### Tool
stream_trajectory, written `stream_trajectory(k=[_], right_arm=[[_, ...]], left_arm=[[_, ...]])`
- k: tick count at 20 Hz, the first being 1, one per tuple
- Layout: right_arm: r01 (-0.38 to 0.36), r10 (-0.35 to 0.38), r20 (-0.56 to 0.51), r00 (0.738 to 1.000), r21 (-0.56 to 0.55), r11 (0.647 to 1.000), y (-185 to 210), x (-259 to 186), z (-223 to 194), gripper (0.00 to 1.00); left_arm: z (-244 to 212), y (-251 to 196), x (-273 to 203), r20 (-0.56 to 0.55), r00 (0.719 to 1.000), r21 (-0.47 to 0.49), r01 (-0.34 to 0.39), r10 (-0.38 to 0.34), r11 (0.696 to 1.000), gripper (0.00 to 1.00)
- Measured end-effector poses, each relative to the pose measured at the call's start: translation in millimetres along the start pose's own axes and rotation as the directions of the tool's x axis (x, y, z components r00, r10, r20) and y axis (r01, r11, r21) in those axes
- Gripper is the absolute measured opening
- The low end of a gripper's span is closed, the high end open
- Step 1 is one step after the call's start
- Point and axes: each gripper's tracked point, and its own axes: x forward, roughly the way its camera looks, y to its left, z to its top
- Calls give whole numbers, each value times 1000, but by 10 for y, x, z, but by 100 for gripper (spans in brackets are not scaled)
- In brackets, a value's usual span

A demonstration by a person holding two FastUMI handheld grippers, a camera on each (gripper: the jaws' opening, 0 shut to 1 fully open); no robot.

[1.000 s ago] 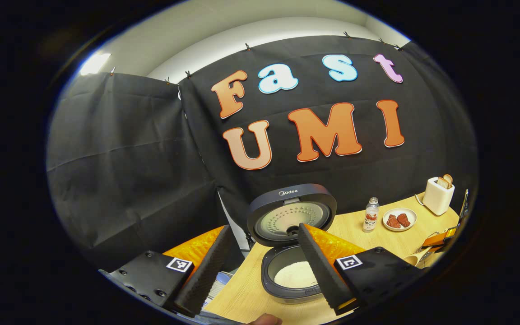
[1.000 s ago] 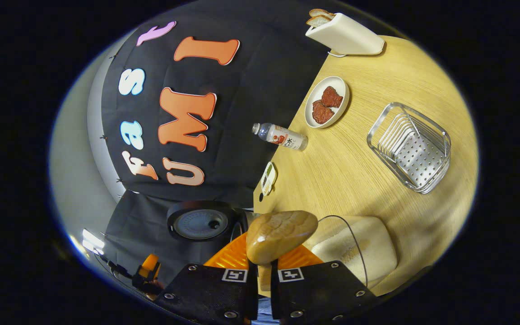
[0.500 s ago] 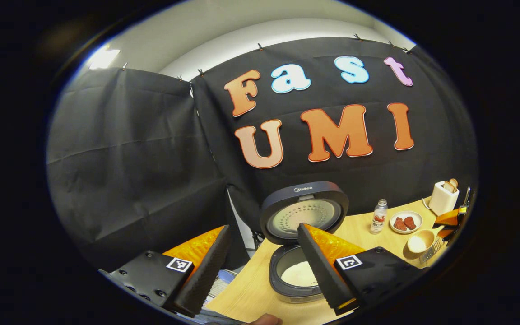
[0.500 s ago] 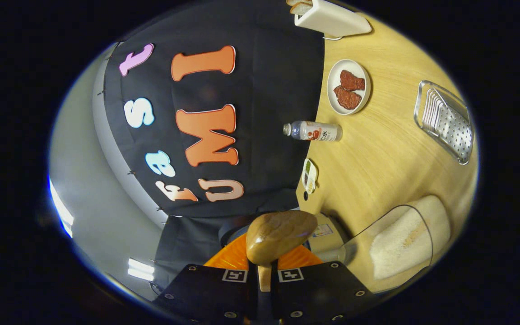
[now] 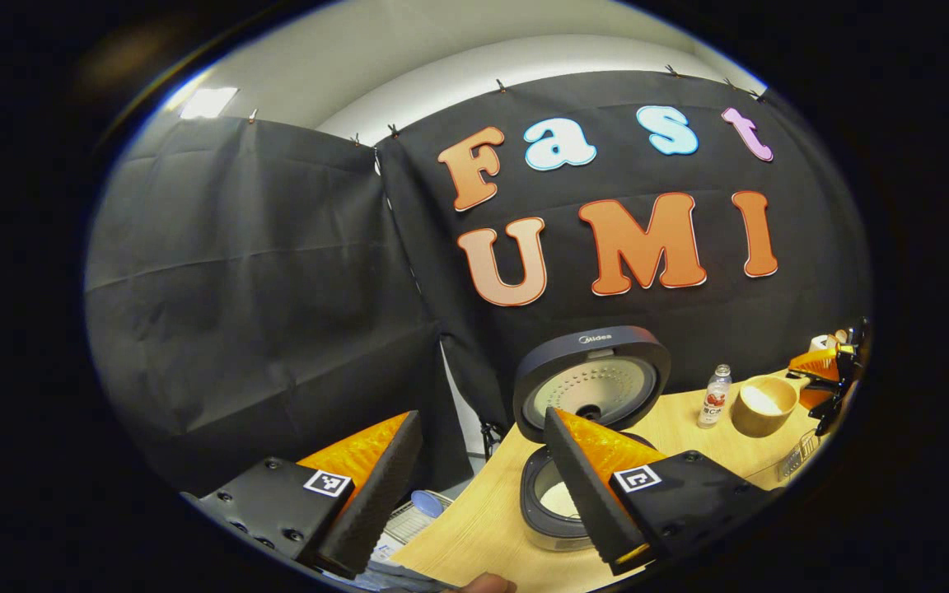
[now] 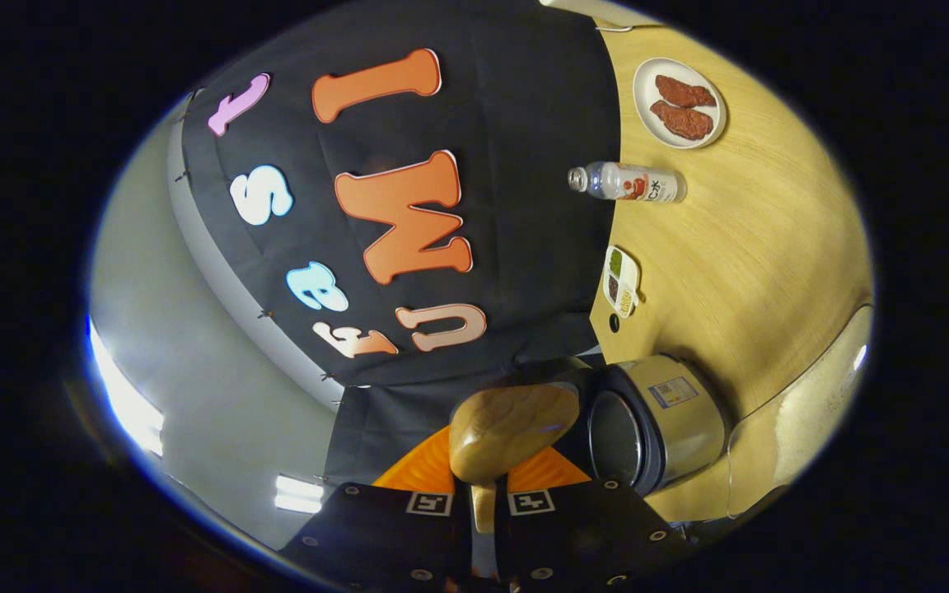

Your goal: Close the left gripper, press the button to open the rice cooker; take a wooden spoon from the chopstick holder with the right hand, scoop a spoonful of rice and pour it into the rice cooker, then put the wooden spoon back into the chopstick holder.

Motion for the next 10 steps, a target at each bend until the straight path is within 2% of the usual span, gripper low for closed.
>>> stream_trajectory(k=[2, 3, 4, 5, 6, 8, 9, 10], right_arm=[[18, -18, -22, 1000, -19, 1000, -9, 194, -77, 10], [30, -31, -31, 999, -30, 999, -24, 301, -94, 10], [42, -44, -40, 998, -46, 998, -47, 381, -128, 10], [54, -56, -44, 997, -53, 997, -64, 470, -140, 10], [66, -69, -47, 997, -68, 995, -77, 547, -152, 10], [104, -110, -46, 993, -107, 989, -143, 693, -181, 10], [130, -136, -37, 990, -134, 982, -189, 756, -187, 11], [150, -157, -25, 987, -175, 973, -218, 806, -191, 10]], left_arm=[[-47, 117, -18, -6, 1000, -9, -23, 23, 1000, 99], [-77, 196, -33, -9, 999, -12, -36, 36, 999, 93], [-98, 274, -35, -13, 999, -15, -50, 50, 999, 94], [-129, 360, -39, -17, 998, -17, -68, 68, 998, 100], [-153, 436, -56, -22, 996, -20, -83, 83, 996, 100], [-215, 597, -100, -32, 993, -27, -115, 114, 993, 94], [-256, 680, -118, -37, 991, -28, -133, 132, 991, 94], [-283, 749, -116, -44, 988, -32, -147, 145, 989, 100]])
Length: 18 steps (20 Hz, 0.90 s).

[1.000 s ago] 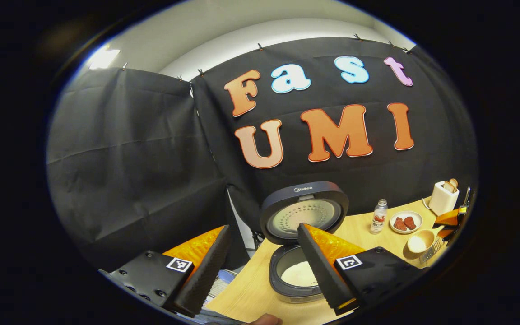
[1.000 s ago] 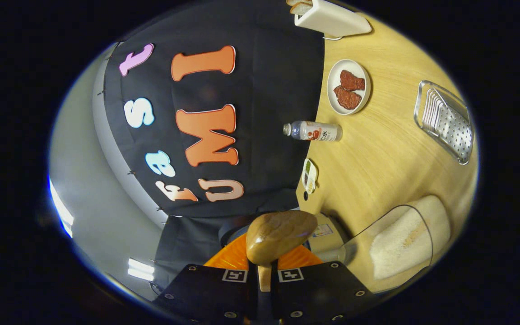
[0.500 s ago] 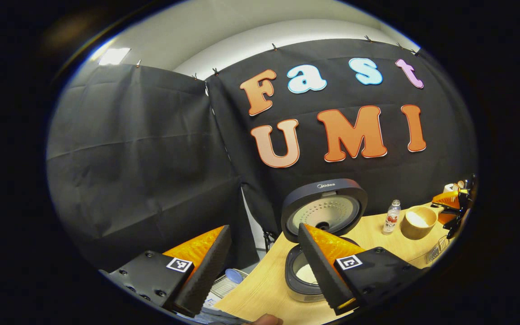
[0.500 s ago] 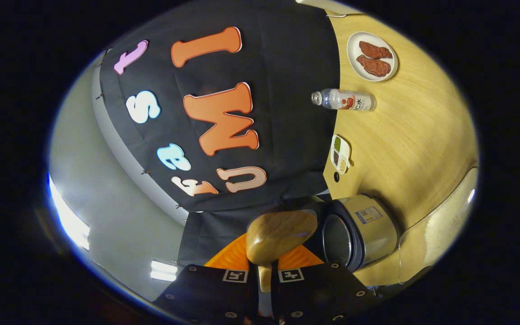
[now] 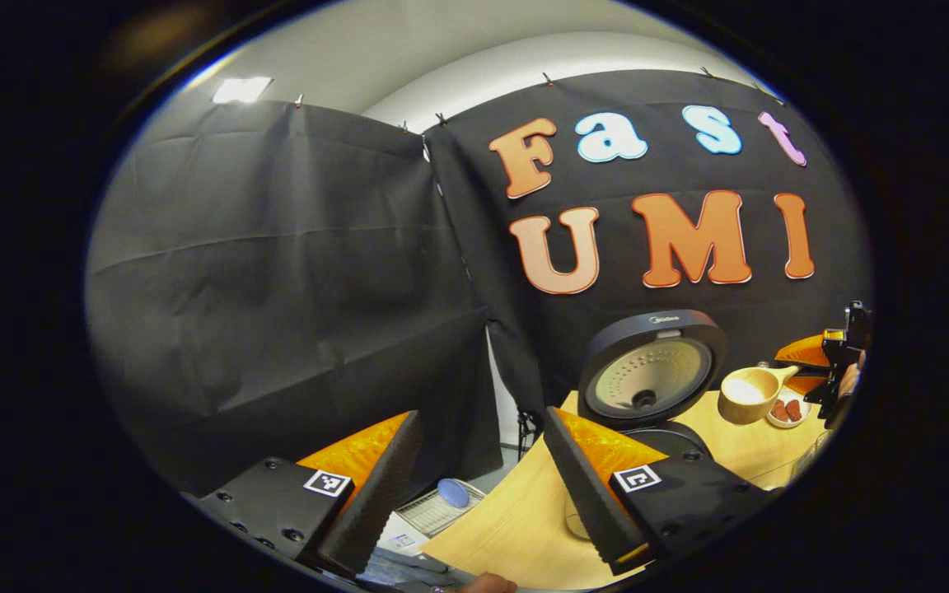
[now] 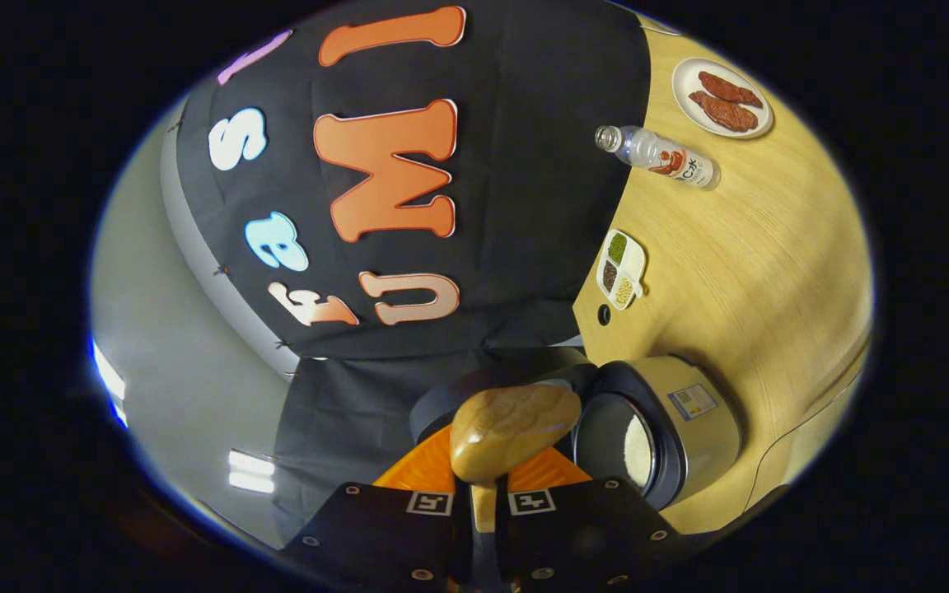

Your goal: Close the left gripper, press the button to open the rice cooker; take a wooden spoon from the chopstick holder with the right hand, scoop a spoonful of rice and pour it into the rice cooker, then put the wooden spoon back into the chopstick holder.

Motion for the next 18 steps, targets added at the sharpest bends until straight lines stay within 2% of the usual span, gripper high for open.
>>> stream_trajectory(k=[4, 6, 8, 9, 10, 18], right_arm=[[73, -70, 21, 997, -128, 989, -58, 219, -39, 10], [117, -109, 43, 993, -233, 966, -65, 306, -69, 10], [143, -132, 57, 990, -337, 931, -31, 380, -108, 10], [153, -140, 61, 988, -376, 914, -22, 393, -142, 11], [163, -148, 69, 987, -410, 897, -2, 417, -153, 10], [237, -174, 161, 971, -633, 737, 82, 530, -218, 10]], left_arm=[[-135, 200, 14, -27, 999, -14, -44, 43, 999, 100], [-163, 276, 29, -32, 998, -13, -56, 55, 998, 100], [-194, 281, 57, -45, 998, -27, -56, 54, 998, 100], [-200, 295, 86, -47, 997, -32, -59, 57, 998, 94], [-204, 312, 107, -52, 997, -32, -59, 58, 998, 100], [-248, 254, 234, -60, 997, -17, -42, 41, 999, 100]])
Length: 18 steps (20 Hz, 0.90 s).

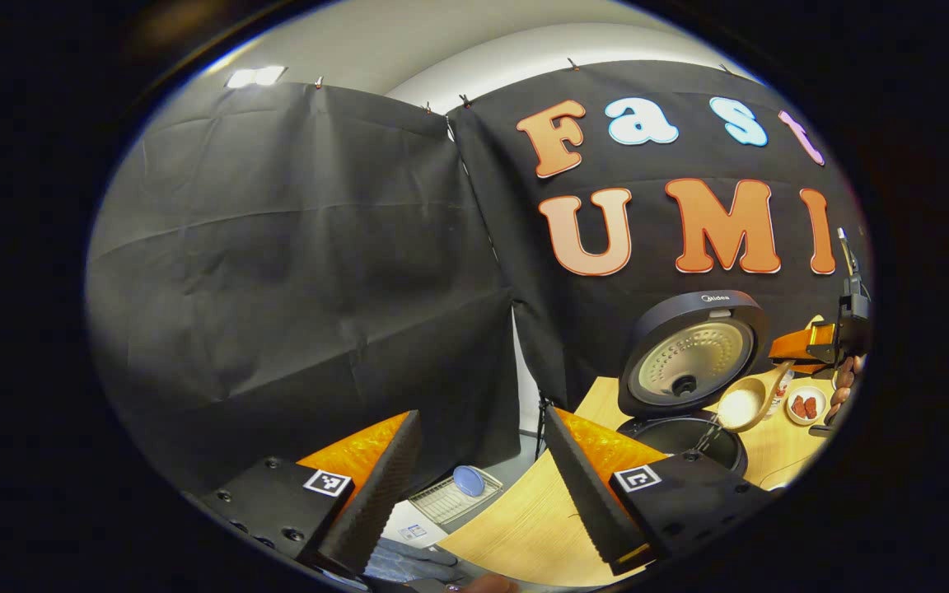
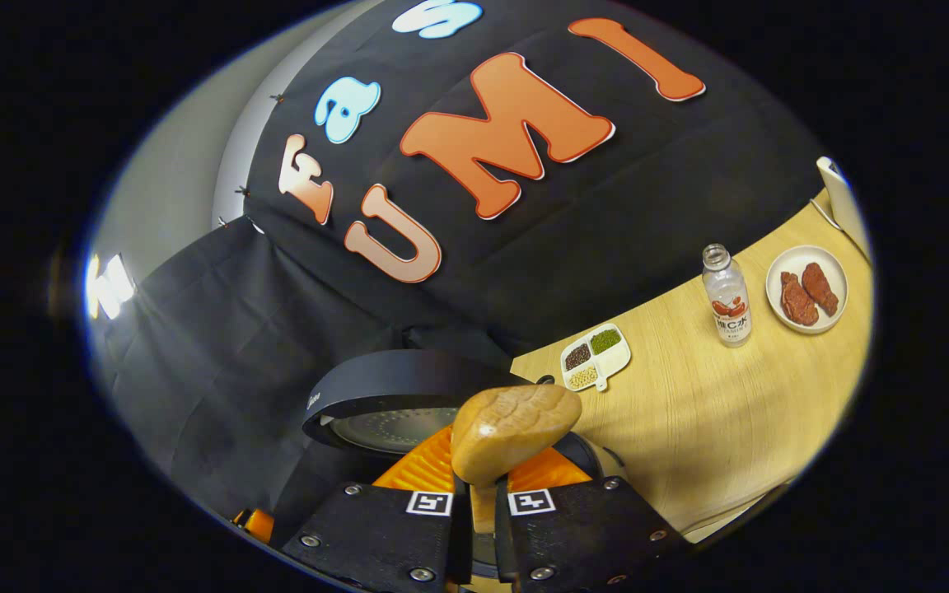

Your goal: Close the left gripper, press the button to open the rice cooker; take a wooden spoon from the chopstick holder with the right hand, scoop a spoonful of rice and pour it into the rice cooker, then put the wooden spoon back into the chopstick holder.

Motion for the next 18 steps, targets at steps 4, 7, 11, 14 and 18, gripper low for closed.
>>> stream_trajectory(k=[4, 7, 11, 14, 18], right_arm=[[10, -9, 14, 1000, -94, 995, 87, 18, -35, 11], [3, 1, 28, 1000, -164, 986, 200, 14, -42, 10], [4, 8, 51, 999, -241, 971, 335, 19, -27, 10], [-3, 19, 50, 999, -298, 955, 419, 36, -70, 10], [-24, 42, 40, 998, -369, 929, 541, 44, -133, 11]], left_arm=[[-22, -13, 70, -6, 1000, -3, 13, -13, 1000, 94], [-66, 16, 108, -17, 1000, -14, 18, -18, 1000, 100], [-111, 62, 154, -23, 1000, -18, 14, -14, 1000, 94], [-168, 120, 183, -33, 999, -23, 8, -9, 1000, 93], [-217, 144, 199, -45, 999, -32, 16, -17, 999, 93]])
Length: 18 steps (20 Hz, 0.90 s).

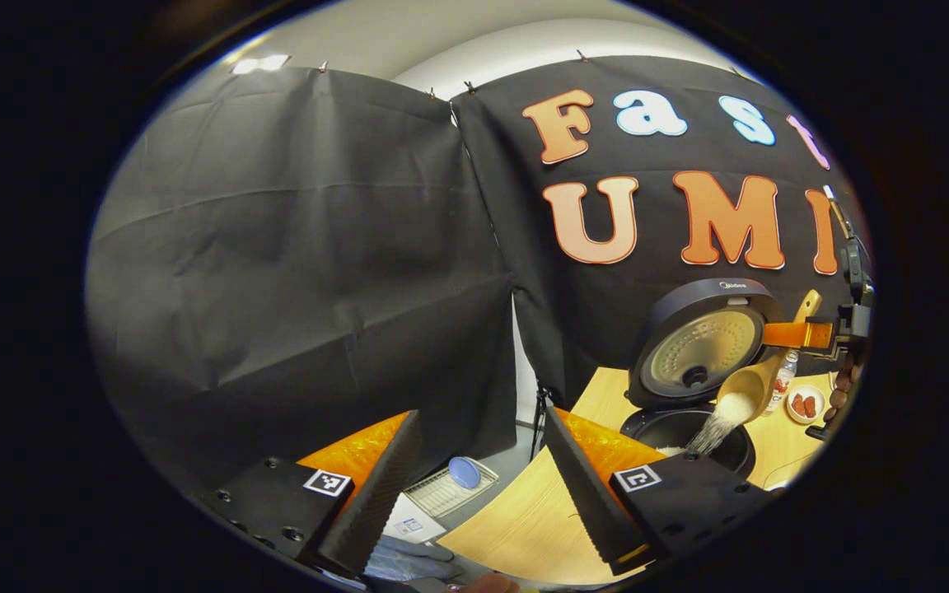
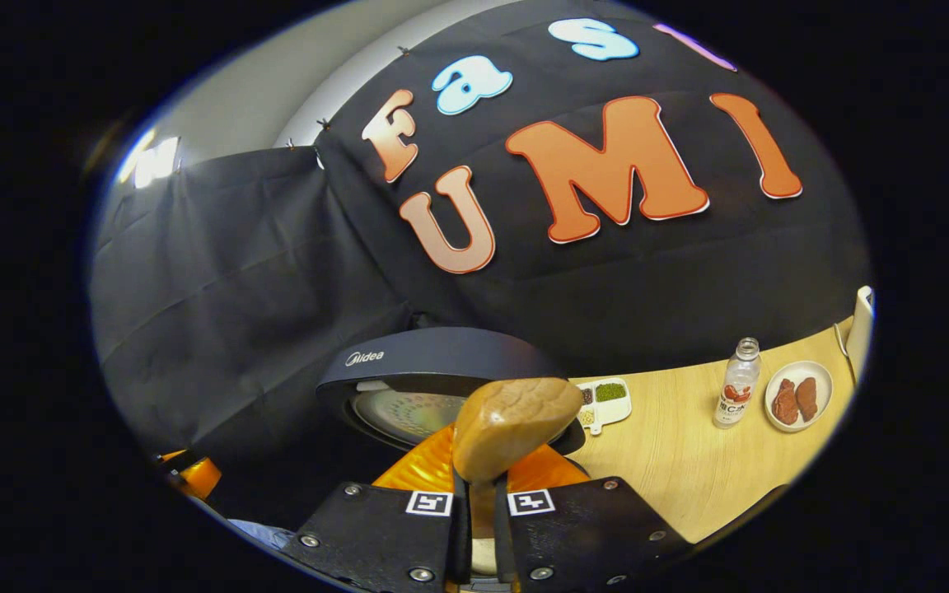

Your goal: Close the left gripper, press the button to open the rice cooker; take a wooden spoon from the chopstick holder with the right hand, scoop a spoonful of rice and pour it into the rice cooker, then put the wooden spoon back into the chopstick holder.

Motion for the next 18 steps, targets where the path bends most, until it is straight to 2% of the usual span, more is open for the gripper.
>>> stream_trajectory(k=[1, 2, 4, 5, 7, 8, 9, 10, 12, 15, 18], right_arm=[[-9, 9, -1, 1000, -11, 1000, 42, 4, -5, 10], [-16, 16, -2, 1000, -25, 1000, 79, -11, -16, 10], [-25, 26, 9, 1000, -80, 997, 144, -7, 4, 10], [-28, 30, 12, 999, -117, 993, 173, 0, 8, 10], [-28, 33, 25, 999, -193, 981, 221, 17, 1, 10], [-27, 34, 28, 999, -222, 975, 226, 31, -5, 10], [-26, 35, 32, 999, -248, 968, 230, 30, 3, 10], [-27, 38, 35, 999, -276, 961, 258, 37, -12, 10], [-26, 45, 49, 998, -344, 939, 294, 27, -21, 10], [-33, 69, 62, 996, -461, 887, 386, 35, -22, 10], [-51, 90, 51, 995, -510, 859, 425, 80, -105, 11]], left_arm=[[-5, 10, 12, -1, 1000, 1, 0, 0, 1000, 100], [-23, 5, 19, -2, 1000, 4, 1, 0, 1000, 94], [-37, -4, 31, -6, 1000, 2, 3, -3, 1000, 94], [-47, -5, 34, -6, 1000, 0, 2, -2, 1000, 100], [-63, -5, 50, -8, 1000, -1, 1, -1, 1000, 100], [-68, 5, 54, -11, 1000, -3, 0, 0, 1000, 94], [-80, 11, 60, -13, 1000, -5, -2, 2, 1000, 94], [-93, 19, 74, -15, 1000, -8, -5, 5, 1000, 100], [-105, 23, 81, -19, 1000, -11, -7, 7, 1000, 100], [-130, 33, 99, -25, 1000, -12, -10, 10, 1000, 100], [-144, 27, 111, -27, 1000, -9, -14, 14, 1000, 100]])
